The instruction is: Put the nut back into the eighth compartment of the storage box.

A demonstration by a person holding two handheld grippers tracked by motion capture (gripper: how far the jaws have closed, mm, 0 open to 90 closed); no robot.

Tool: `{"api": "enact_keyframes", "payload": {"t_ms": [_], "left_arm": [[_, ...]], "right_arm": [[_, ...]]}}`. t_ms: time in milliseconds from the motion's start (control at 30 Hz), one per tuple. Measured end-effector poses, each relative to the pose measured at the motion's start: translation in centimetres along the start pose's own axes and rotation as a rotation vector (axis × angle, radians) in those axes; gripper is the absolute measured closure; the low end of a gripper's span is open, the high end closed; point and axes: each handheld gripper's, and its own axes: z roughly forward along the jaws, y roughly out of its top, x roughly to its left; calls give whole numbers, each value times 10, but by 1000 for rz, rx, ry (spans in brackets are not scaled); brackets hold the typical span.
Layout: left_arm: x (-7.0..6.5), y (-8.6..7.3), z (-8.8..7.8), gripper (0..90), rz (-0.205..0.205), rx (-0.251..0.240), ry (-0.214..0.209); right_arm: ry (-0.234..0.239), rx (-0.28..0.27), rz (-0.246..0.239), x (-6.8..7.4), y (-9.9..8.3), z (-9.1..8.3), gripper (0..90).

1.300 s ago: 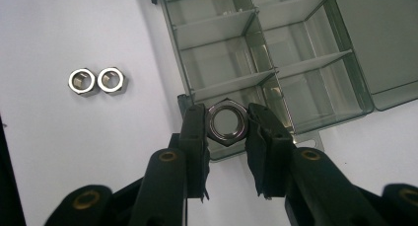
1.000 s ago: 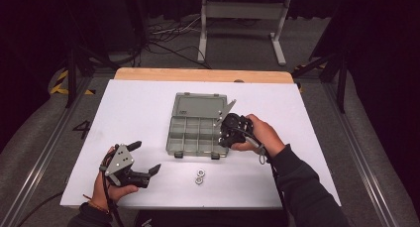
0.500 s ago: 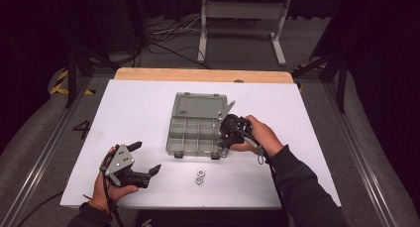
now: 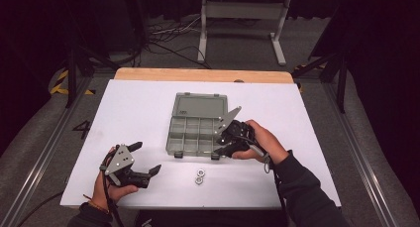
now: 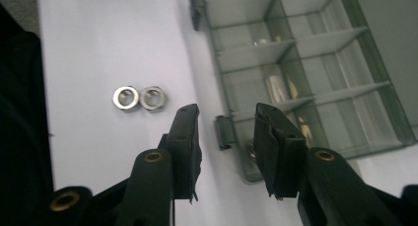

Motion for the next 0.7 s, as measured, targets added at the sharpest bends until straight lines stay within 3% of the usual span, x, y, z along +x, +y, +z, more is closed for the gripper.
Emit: {"api": "enact_keyframes", "payload": {"t_ms": [67, 100, 200, 367, 567, 700], "left_arm": [[0, 0, 0, 40, 2, 3, 0], [0, 0, 0, 40, 3, 4, -1], [0, 0, 0, 40, 4, 5, 0], [-1, 0, 0, 40, 5, 5, -2], [0, 0, 0, 41, 4, 5, -3], [-1, 0, 0, 40, 7, 5, -3]], "right_arm": [[6, 0, -7, 3, 1, 0, 620], [19, -2, -45, 12, 3, 0, 619], [26, 2, -66, 20, 5, 2, 617], [55, 57, -114, 38, 12, 17, 613], [87, 149, -131, 44, 18, 41, 637], [98, 174, -133, 42, 21, 51, 644]]}}
